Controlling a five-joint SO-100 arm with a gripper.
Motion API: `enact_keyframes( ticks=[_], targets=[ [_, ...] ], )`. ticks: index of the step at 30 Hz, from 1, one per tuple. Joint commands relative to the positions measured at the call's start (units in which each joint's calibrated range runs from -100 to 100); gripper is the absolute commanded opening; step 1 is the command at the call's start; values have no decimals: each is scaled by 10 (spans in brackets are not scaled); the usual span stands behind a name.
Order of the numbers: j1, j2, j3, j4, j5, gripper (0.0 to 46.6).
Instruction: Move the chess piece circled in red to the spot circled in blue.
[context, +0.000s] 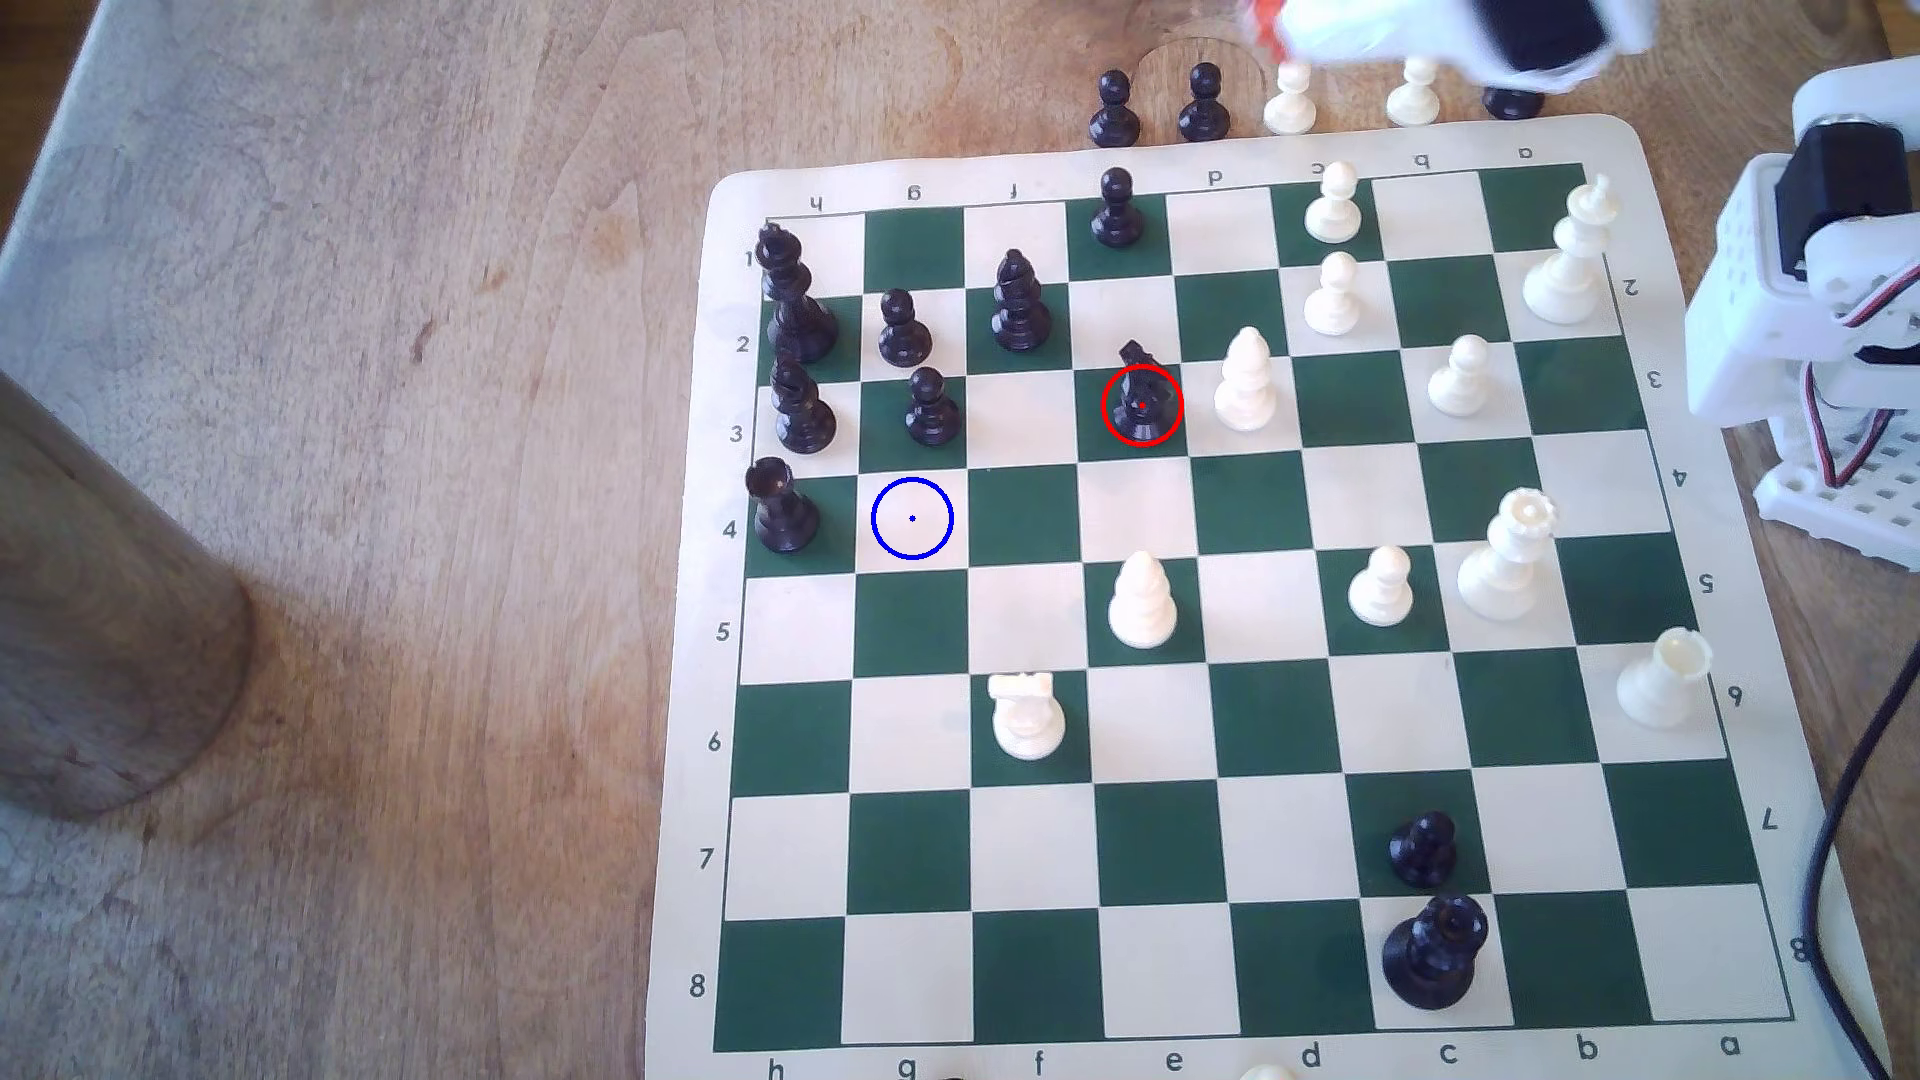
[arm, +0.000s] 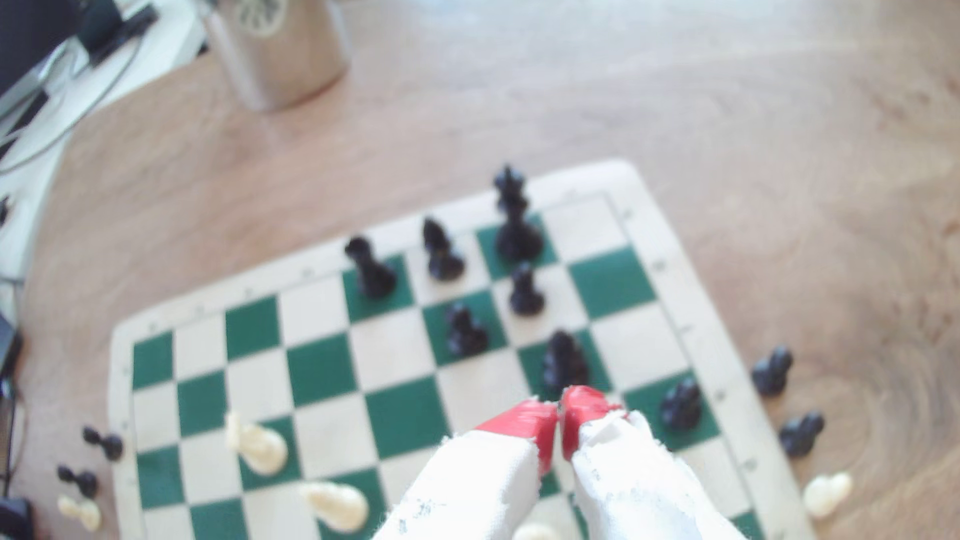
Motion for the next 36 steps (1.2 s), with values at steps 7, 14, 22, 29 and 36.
enact_keyframes(
  ticks=[7,14,22,29,36],
  targets=[
    [-32,236,-208,70,-105,66],
    [-35,306,-200,54,-127,128],
    [-31,359,-177,14,-129,123],
    [-35,414,-155,-14,-133,105],
    [-41,449,-129,-50,-133,112]
  ],
)
